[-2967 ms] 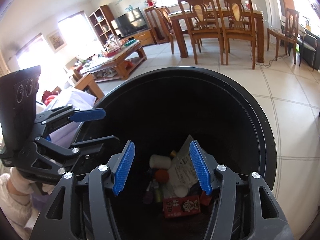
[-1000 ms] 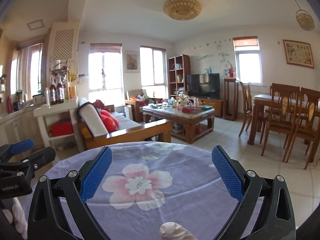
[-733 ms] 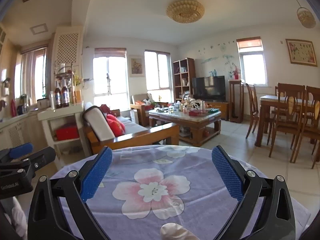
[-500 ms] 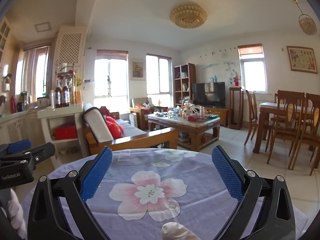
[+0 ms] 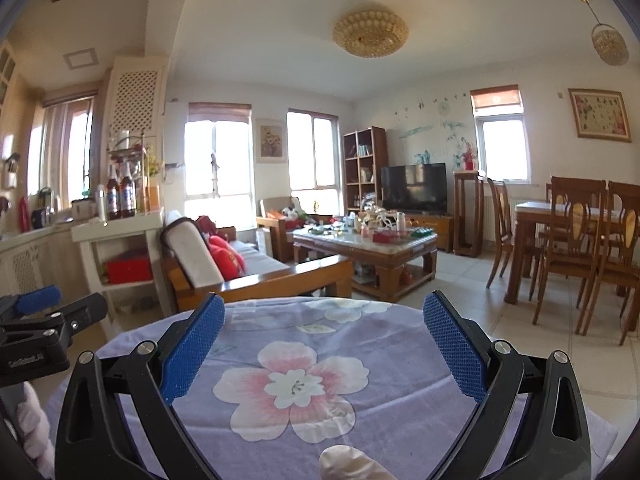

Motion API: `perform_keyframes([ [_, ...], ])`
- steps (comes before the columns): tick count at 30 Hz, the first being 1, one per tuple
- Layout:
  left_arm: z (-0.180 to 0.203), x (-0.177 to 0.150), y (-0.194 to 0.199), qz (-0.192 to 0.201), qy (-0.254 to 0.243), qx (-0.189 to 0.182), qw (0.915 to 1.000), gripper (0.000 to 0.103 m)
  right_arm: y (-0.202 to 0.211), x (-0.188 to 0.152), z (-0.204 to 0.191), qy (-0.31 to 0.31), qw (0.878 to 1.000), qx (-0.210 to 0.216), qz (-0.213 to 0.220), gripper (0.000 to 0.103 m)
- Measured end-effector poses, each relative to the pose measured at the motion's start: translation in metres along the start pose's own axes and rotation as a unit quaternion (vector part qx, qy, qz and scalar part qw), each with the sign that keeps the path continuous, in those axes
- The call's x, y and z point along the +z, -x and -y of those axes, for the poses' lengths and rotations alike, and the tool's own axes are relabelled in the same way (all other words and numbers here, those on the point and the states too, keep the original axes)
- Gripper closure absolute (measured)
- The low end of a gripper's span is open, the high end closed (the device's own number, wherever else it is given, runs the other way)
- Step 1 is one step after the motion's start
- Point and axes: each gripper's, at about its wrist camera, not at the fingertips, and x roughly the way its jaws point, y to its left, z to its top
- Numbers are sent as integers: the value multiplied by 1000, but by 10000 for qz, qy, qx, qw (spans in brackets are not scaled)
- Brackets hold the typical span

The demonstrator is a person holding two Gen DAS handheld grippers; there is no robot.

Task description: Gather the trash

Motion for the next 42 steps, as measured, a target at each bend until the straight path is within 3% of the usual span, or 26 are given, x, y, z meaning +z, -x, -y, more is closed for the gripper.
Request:
perform_keyframes([
  [42, 6, 0, 4, -15, -232, -2, 9997, 5, 3, -1, 2, -130, 9999, -12, 3, 5],
])
